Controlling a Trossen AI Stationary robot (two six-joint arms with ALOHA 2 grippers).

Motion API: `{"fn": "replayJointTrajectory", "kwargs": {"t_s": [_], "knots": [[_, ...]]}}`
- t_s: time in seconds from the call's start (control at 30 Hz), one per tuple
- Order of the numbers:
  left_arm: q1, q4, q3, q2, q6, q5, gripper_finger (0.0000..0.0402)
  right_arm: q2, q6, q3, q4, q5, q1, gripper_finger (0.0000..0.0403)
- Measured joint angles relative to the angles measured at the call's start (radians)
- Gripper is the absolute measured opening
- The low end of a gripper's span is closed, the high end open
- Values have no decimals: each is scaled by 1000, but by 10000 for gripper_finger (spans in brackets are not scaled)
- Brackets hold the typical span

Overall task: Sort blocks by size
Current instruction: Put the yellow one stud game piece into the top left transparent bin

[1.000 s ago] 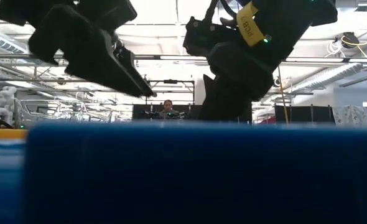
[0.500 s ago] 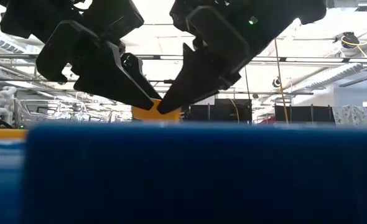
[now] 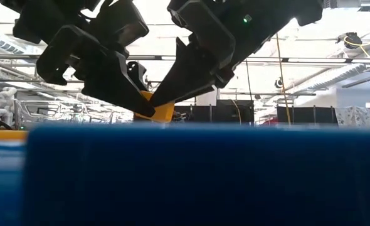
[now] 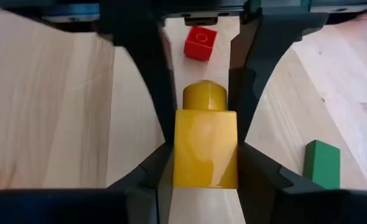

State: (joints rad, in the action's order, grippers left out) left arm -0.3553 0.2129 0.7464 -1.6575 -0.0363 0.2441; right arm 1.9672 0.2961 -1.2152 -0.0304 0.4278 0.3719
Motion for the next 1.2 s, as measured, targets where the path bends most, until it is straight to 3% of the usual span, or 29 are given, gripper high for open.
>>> {"fn": "replayJointTrajectory", "kwargs": {"t_s": [0.2, 0.33, 0.47, 0.63, 0.9, 1.2], "knots": [[16, -50, 1, 37, 1, -23, 135, 0, 32, 0, -1, -3, 0, 168], [17, -219, 25, 109, -30, -2, 135, -1, 75, -2, 20, -7, 0, 207], [19, -500, 75, 205, -140, 142, 135, -11, 166, -1, 92, -17, 1, 233], [58, -848, 95, 340, -329, 342, 135, -19, 194, 0, 136, 19, -9, 238], [247, -1194, 96, 537, -581, 491, 135, -19, 178, 0, 135, 17, -7, 229], [542, -1293, 96, 630, -573, 497, 135, -19, 152, 0, 140, 8, -5, 229]]}}
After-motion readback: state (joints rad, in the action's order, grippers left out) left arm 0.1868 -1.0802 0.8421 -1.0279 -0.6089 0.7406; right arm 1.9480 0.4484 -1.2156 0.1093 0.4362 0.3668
